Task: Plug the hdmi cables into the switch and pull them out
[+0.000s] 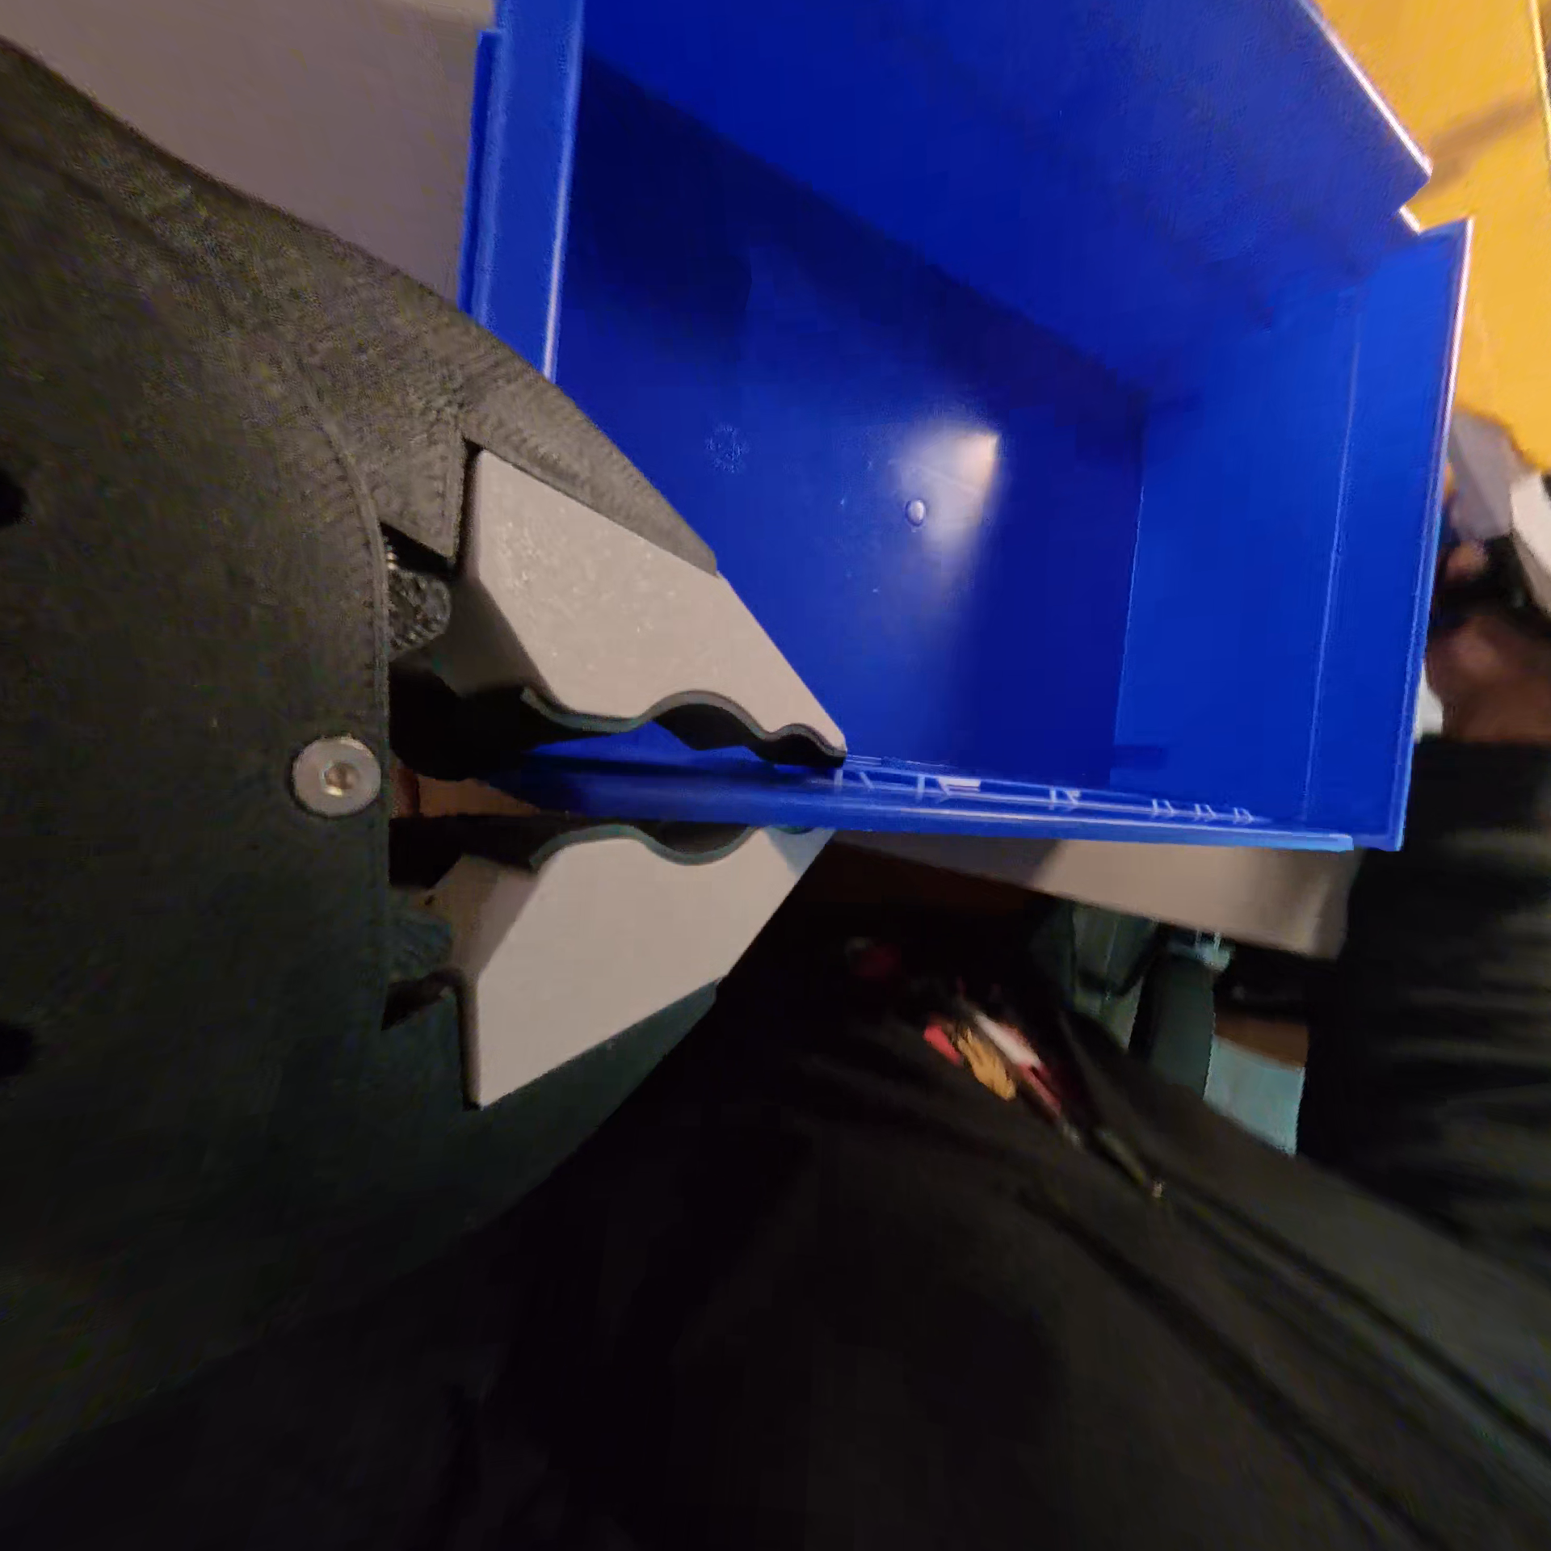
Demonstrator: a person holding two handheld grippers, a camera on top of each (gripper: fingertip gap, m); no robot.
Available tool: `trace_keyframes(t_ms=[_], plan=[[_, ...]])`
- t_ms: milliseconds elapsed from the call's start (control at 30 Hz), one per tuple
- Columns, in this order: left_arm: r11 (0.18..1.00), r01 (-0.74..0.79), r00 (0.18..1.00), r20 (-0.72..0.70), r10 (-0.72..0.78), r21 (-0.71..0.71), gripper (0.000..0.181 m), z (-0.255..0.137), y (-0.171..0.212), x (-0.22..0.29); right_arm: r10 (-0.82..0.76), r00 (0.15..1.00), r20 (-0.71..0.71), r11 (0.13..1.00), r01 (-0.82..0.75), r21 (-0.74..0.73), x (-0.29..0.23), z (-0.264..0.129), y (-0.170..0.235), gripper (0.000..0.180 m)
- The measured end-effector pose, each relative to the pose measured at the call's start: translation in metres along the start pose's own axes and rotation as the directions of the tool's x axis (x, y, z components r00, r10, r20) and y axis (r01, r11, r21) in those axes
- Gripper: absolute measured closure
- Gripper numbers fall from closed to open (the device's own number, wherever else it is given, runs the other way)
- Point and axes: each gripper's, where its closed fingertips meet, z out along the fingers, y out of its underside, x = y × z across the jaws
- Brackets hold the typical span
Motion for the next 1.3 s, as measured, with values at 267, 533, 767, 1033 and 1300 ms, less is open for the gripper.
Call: trace_keyframes(t_ms=[267,533,767,1033,1300], plan=[[0.995,-0.098,0.974,-0.205,0.094,-0.012,0.175,0.058,-0.027,0.007,0.013,0.98,0.201,0.999,-0.02,0.032,-0.007,0.015,-0.006,0.175],[0.996,-0.084,0.963,-0.255,0.086,0.018,0.159,0.097,-0.062,0.0,0.023,0.985,0.173,0.997,-0.036,0.073,0.014,0.003,-0.03,0.167],[0.949,0.102,0.992,0.041,-0.119,0.297,0.131,0.033,-0.126,-0.07,0.361,0.928,-0.086,0.932,-0.361,0.022,0.03,-0.086,-0.023,0.144],[0.761,0.544,0.667,0.367,-0.648,0.353,0.12,0.041,-0.113,-0.273,0.662,0.749,-0.033,0.748,-0.663,-0.028,-0.088,-0.105,-0.048,0.098],[0.776,0.581,0.649,0.435,-0.624,0.245,0.165,0.076,-0.086,-0.315,0.406,0.908,-0.099,0.865,-0.417,-0.279,-0.096,-0.112,-0.021,0.127]])
